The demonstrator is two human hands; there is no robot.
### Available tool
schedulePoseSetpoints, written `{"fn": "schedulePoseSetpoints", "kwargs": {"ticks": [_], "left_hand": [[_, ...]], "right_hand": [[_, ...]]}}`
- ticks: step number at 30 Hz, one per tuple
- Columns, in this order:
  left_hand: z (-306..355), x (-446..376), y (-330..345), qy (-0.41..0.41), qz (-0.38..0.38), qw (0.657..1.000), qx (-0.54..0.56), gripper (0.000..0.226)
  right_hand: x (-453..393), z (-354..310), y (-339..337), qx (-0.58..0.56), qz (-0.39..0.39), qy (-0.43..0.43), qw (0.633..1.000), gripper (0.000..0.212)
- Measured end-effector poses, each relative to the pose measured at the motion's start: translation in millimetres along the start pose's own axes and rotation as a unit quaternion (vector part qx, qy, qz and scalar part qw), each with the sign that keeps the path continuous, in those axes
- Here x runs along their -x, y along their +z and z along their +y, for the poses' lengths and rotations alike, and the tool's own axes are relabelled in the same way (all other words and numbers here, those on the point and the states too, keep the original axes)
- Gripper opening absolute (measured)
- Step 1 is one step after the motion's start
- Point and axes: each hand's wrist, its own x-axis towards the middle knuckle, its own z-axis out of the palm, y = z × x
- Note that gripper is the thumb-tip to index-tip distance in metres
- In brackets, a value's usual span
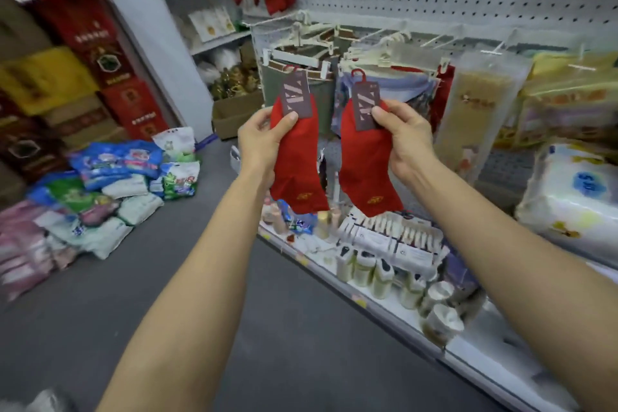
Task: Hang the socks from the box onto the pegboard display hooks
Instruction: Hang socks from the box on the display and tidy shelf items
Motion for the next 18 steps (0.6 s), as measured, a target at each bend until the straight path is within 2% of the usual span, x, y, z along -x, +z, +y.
{"fn": "schedulePoseSetpoints", "kwargs": {"ticks": [8, 14, 18], "left_hand": [[8.8, -17.5, -71.3, 0.031, 0.129, 0.991, -0.027, 0.034], [28.7, -48.2, -129.7, 0.089, 0.151, 0.982, -0.065, 0.025], [38.8, -77.6, -172.1, 0.098, 0.154, 0.98, -0.073, 0.029]], "right_hand": [[-18.5, 43.4, 85.3, 0.005, -0.095, 0.034, 0.995, 0.024], [-31.6, 77.5, 154.6, 0.013, -0.135, 0.04, 0.99, 0.027], [-40.5, 101.0, 205.1, 0.011, -0.137, 0.034, 0.99, 0.034]]}}
